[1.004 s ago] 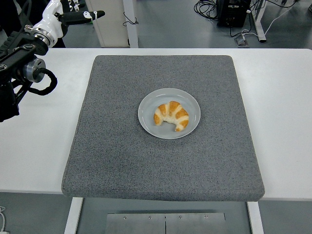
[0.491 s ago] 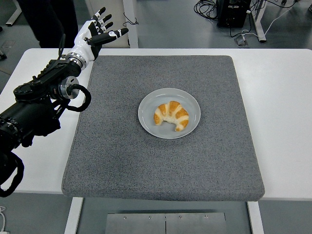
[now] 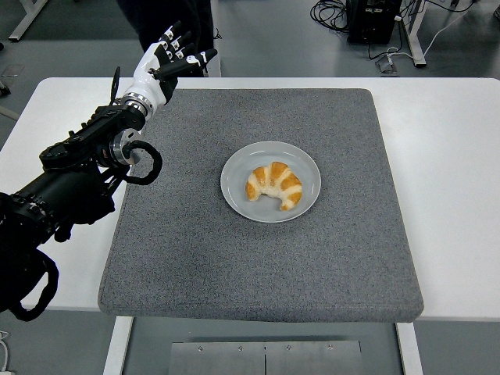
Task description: Place the bread on the plate
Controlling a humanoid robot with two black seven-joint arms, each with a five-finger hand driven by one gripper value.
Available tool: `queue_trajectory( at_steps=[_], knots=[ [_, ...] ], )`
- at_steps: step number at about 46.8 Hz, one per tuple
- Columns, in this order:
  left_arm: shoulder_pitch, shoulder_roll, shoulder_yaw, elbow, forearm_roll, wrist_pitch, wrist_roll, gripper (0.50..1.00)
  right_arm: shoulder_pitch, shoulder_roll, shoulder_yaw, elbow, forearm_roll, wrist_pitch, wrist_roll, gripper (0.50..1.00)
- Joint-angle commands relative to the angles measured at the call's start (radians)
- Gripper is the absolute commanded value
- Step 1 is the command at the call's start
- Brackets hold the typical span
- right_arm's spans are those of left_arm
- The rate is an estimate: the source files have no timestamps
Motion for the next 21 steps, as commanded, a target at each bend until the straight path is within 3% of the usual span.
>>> queue_trajectory(
  at_steps=[1, 5, 21],
  knots=[
    [0.019, 0.007, -0.055, 0.000, -0.009, -0.001, 0.010, 0.972, 0.000, 0.000, 0.000, 0.000, 0.001, 0.000, 0.000, 1.000],
    [0.038, 0.006, -0.081, 0.000, -0.008, 0.000, 0.030, 0.972, 0.000, 0.000, 0.000, 0.000, 0.001, -0.002, 0.000, 1.000],
    [0.059, -0.002, -0.087, 0.000, -0.009, 0.003, 0.024, 0.972, -0.004, 0.000, 0.000, -0.006, 0.001, -0.003, 0.000, 1.000]
  ],
)
